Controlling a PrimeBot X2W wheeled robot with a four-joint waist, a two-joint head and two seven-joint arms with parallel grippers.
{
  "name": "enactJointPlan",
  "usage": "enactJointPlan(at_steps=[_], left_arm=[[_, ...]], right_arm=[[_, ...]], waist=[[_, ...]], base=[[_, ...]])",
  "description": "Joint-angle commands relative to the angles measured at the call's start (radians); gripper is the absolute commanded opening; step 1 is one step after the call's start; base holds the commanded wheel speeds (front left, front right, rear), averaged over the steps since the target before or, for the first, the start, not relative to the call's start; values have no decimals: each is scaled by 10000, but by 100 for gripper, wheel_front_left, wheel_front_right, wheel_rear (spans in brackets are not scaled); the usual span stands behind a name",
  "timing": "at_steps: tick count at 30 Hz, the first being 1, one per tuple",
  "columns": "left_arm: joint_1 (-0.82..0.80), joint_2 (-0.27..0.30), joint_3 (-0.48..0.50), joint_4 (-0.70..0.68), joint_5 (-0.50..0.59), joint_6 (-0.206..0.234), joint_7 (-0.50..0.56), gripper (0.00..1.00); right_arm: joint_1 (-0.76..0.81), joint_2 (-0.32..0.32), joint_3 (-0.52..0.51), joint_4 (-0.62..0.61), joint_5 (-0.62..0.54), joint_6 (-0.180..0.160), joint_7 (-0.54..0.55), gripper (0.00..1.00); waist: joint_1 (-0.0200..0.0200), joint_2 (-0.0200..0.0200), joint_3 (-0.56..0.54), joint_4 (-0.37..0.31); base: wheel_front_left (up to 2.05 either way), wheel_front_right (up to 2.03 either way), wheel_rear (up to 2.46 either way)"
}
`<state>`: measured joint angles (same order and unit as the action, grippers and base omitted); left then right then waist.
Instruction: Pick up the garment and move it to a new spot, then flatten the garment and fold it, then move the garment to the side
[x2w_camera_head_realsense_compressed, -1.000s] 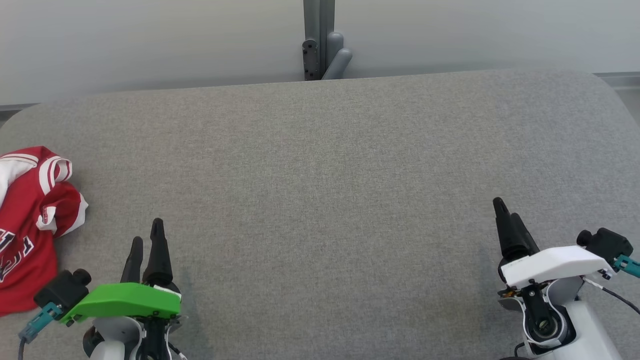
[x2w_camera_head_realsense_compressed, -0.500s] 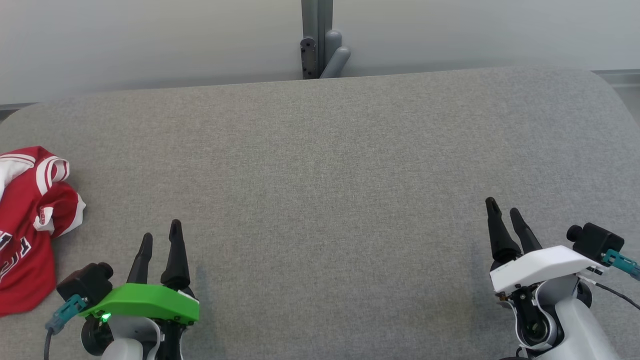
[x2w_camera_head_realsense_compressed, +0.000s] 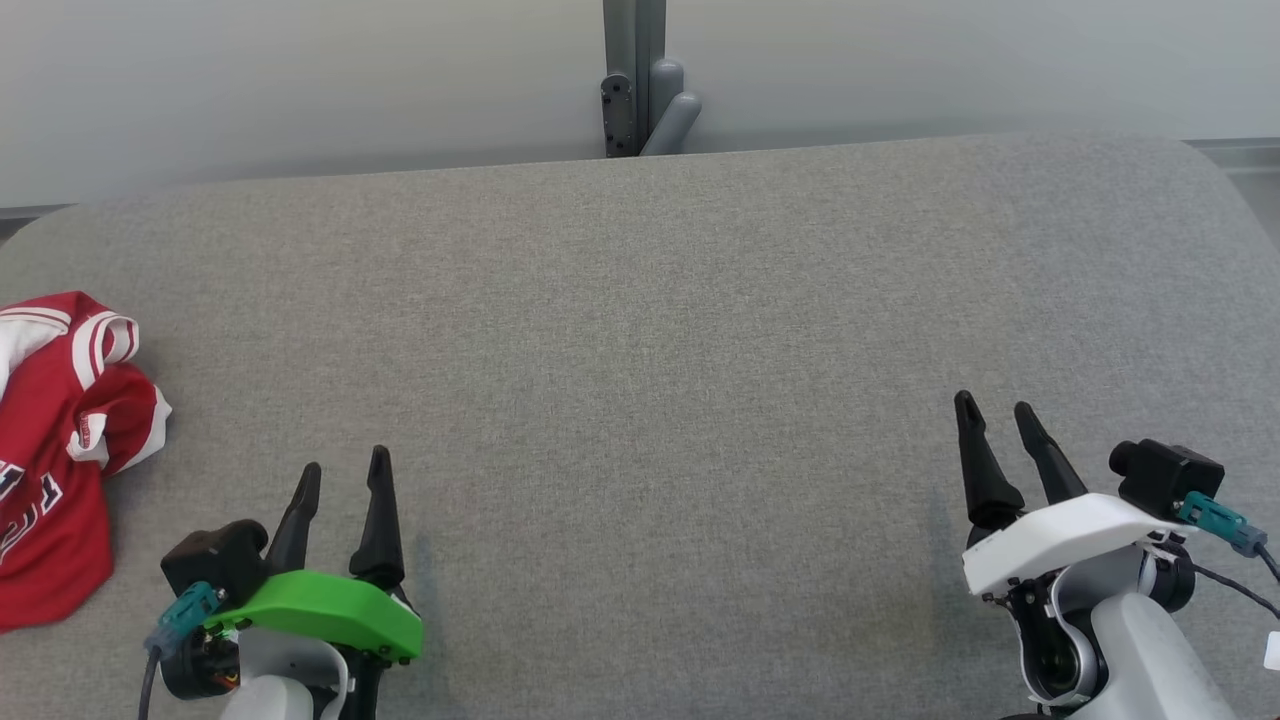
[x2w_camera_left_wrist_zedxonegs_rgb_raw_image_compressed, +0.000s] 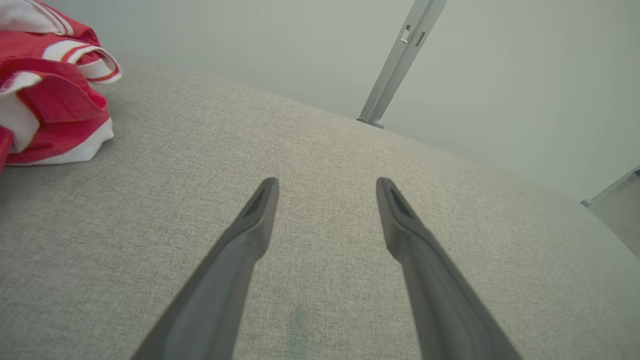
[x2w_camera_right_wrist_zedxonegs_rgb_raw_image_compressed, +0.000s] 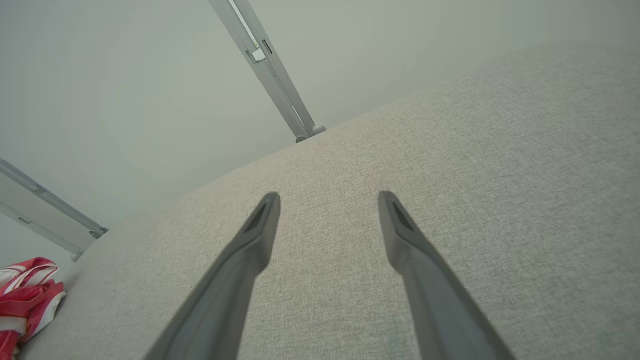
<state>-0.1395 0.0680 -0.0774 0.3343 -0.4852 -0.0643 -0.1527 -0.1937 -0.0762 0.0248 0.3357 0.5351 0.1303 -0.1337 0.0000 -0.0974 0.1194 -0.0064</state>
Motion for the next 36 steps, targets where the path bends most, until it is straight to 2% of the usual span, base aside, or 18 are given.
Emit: enactJointPlan(at_steps=[1, 21, 36], left_arm=[[-117, 101, -103, -36, 412, 88, -128, 100], [27, 260, -178, -113, 2068, 439, -548, 100], [65, 155, -103, -18, 3199, 351, -830, 100]], right_arm=[[11, -82, 48, -99, -421, 4, -130, 100], [212, 82, -384, -407, -2483, 4, -623, 100], [165, 117, -480, -499, -3881, 5, -966, 100]], waist=[[0, 0, -4, -5], [0, 0, -20, -43], [0, 0, 71, -42]], base=[[0, 0, 0], [0, 0, 0], [0, 0, 0]])
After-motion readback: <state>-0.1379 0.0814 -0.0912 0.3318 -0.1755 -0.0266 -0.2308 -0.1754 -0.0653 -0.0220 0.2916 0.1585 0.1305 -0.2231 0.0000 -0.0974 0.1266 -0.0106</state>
